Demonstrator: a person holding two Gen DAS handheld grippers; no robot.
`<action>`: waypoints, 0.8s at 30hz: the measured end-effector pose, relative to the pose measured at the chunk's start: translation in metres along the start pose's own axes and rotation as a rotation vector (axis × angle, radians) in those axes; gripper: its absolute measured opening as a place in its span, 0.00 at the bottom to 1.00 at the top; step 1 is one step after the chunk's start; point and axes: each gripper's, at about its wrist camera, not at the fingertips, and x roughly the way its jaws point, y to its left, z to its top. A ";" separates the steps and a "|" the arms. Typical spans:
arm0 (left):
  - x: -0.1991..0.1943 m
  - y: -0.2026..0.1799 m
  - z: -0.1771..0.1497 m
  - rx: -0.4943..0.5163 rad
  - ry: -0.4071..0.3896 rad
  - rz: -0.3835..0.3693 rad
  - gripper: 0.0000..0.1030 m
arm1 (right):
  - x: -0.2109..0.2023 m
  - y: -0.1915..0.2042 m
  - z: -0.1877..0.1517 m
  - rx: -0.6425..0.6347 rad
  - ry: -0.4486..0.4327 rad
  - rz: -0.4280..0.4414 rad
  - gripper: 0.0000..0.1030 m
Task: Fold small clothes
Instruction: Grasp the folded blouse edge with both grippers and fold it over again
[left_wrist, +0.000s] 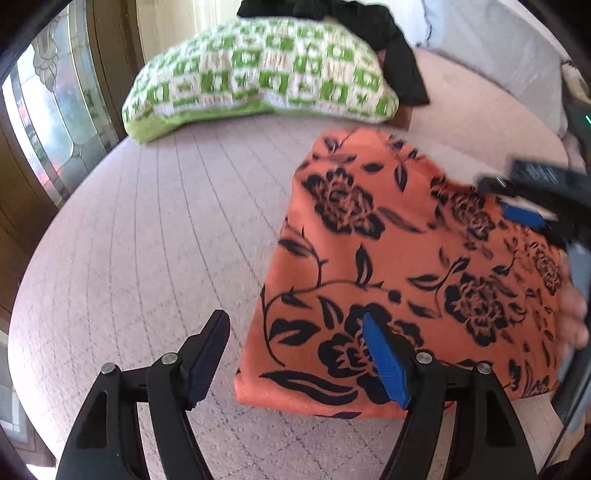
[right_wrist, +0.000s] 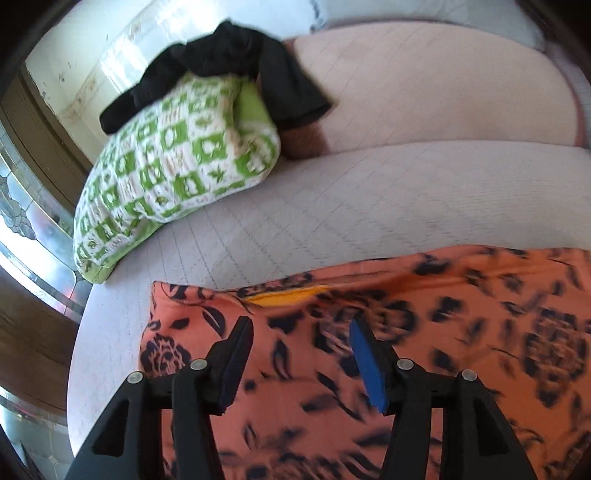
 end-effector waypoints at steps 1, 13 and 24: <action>-0.001 0.000 0.001 0.004 -0.006 -0.010 0.73 | -0.006 -0.004 0.000 -0.003 -0.007 -0.005 0.57; 0.013 0.003 -0.007 -0.062 0.096 0.034 0.74 | -0.101 -0.129 -0.075 0.143 0.026 -0.050 0.57; 0.001 -0.004 -0.021 -0.013 0.008 0.059 0.75 | -0.119 -0.192 -0.097 0.335 -0.056 0.015 0.56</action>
